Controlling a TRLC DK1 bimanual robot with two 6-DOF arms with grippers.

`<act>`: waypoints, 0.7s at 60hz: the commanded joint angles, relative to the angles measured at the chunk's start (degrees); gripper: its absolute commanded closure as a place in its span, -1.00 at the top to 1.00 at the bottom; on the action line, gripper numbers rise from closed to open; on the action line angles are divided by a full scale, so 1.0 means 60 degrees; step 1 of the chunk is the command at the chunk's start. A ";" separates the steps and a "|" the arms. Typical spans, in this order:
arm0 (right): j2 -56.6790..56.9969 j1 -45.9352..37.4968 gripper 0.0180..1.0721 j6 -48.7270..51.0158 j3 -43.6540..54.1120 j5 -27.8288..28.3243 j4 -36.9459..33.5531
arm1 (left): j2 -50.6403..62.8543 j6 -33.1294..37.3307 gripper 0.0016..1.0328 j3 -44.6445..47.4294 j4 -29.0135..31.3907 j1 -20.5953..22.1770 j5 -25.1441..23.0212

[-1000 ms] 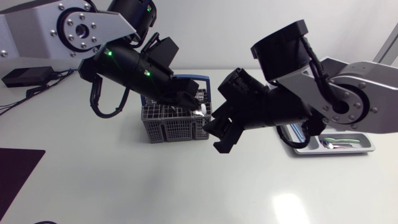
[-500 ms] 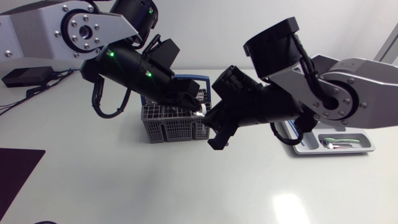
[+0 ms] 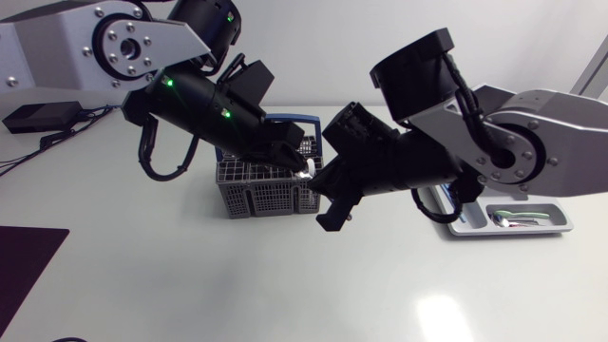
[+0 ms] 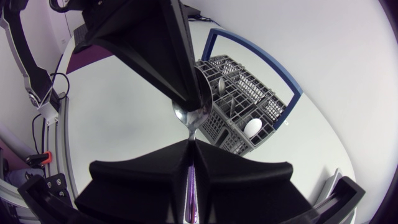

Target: Unload the cutlery basket into the drawer organizer.

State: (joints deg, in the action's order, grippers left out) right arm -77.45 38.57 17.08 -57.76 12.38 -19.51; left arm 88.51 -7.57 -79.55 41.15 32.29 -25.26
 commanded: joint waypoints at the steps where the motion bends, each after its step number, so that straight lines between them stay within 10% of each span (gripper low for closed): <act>1: -0.0099 0.0091 -0.89 -0.0064 -0.0013 0.0236 -0.0162 | -0.0176 -0.0173 -0.64 -0.0277 -0.0002 -0.0109 -0.0171; 16: 0.0062 0.0091 -0.89 -0.0049 0.0295 0.0412 -0.0206 | -0.0425 -0.0203 0.16 -0.0585 -0.0002 -0.0299 -0.0215; 42: 0.0750 -0.1198 -0.89 0.1123 0.0735 0.1555 -0.1319 | -0.0528 -0.0100 0.24 -0.1039 -0.0002 -0.1559 0.0166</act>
State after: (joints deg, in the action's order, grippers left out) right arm -74.59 34.26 21.06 -54.94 20.23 -25.80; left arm 86.28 -7.75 -84.60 41.06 23.99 -24.95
